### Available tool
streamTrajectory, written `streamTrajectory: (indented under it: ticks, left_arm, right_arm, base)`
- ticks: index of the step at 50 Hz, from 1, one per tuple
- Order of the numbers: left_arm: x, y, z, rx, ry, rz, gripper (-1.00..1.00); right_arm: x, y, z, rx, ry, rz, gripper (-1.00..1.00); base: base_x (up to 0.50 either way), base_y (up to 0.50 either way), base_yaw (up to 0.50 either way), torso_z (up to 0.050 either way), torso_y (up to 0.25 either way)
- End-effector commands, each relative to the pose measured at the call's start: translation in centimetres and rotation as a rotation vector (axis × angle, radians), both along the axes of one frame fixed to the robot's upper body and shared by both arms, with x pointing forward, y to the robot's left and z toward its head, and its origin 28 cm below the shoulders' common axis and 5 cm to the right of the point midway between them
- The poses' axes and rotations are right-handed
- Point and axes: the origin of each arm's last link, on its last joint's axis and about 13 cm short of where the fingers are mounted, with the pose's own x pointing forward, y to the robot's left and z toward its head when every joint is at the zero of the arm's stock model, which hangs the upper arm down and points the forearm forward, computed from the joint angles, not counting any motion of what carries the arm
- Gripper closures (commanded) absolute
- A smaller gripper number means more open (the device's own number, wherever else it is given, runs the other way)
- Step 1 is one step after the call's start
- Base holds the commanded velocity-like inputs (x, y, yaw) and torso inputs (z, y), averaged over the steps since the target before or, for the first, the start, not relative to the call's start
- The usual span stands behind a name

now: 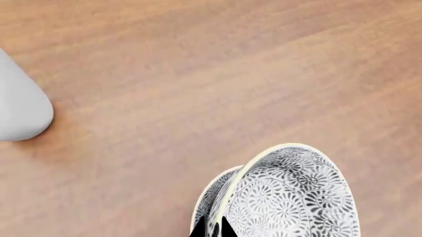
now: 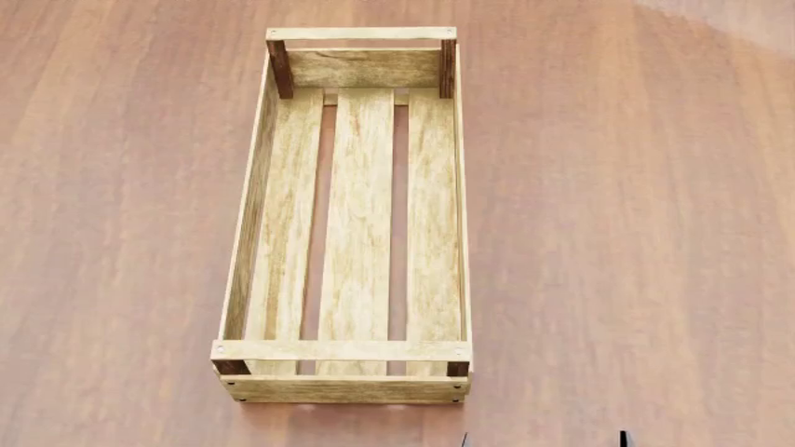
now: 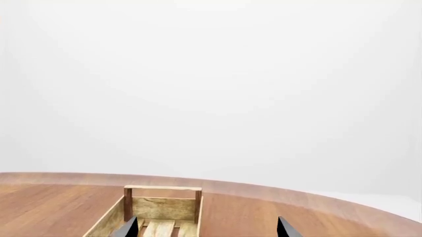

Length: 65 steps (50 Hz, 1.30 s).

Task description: Stack the right bowl on the left bowl and place them in the tray.

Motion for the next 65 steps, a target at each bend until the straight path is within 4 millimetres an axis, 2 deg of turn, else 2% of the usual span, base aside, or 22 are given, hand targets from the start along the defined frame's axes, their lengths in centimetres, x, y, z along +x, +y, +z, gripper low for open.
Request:
streamTrajectory:
  ticks: [1,7,8,18,27,38,49,54,58,65]
  left_arm:
    - [0.0,0.4,-0.1,0.023,-0.039,0.021,1.0]
    - [0.1,0.2,0.1,0.078,-0.048,0.008,1.0]
    - [0.1,0.2,0.2,0.088,-0.051,0.004,-1.0]
    - [-0.1,-0.1,1.3,0.273,-0.063,0.007,-1.0]
    - [-0.2,-0.1,1.4,0.299,-0.07,0.004,-1.0]
    - [-0.7,0.3,1.4,0.24,-0.133,-0.011,-1.0]
    - [-1.2,0.4,1.5,0.255,-0.151,-0.01,-1.0]
    - [-2.2,1.5,1.5,0.164,-0.209,0.05,-1.0]
    - [-2.9,1.9,1.1,0.099,-0.222,0.078,-1.0]
    - [-2.8,2.0,-0.3,0.035,-0.218,0.08,-1.0]
  right_arm:
    - [0.2,0.0,0.0,-0.015,-0.015,-0.005,-1.0]
    - [0.2,0.0,0.0,-0.016,-0.014,-0.006,-1.0]
    - [0.1,0.0,0.0,-0.016,-0.014,-0.006,-1.0]
    - [0.1,0.0,-0.1,-0.018,-0.011,-0.005,-1.0]
    - [0.1,0.0,0.0,-0.018,-0.012,-0.004,-1.0]
    - [0.1,0.2,0.0,-0.027,-0.011,0.004,-1.0]
    - [0.0,0.3,0.0,-0.031,-0.011,0.008,-1.0]
    - [0.0,0.2,0.0,-0.033,-0.009,0.004,-1.0]
    - [0.0,0.3,-0.1,-0.033,-0.008,0.006,-1.0]
    - [-0.1,0.3,-0.1,-0.038,-0.006,0.006,-1.0]
  base:
    - [0.0,0.0,0.0,0.0,0.0]
    - [0.0,0.0,0.0,0.0,0.0]
    - [0.0,0.0,0.0,0.0,0.0]
    - [0.0,0.0,0.0,0.0,0.0]
    - [0.0,0.0,0.0,0.0,0.0]
    - [0.0,0.0,0.0,0.0,0.0]
    - [0.0,0.0,0.0,0.0,0.0]
    - [0.0,0.0,0.0,0.0,0.0]
    - [0.0,0.0,0.0,0.0,0.0]
    - [0.0,0.0,0.0,0.0,0.0]
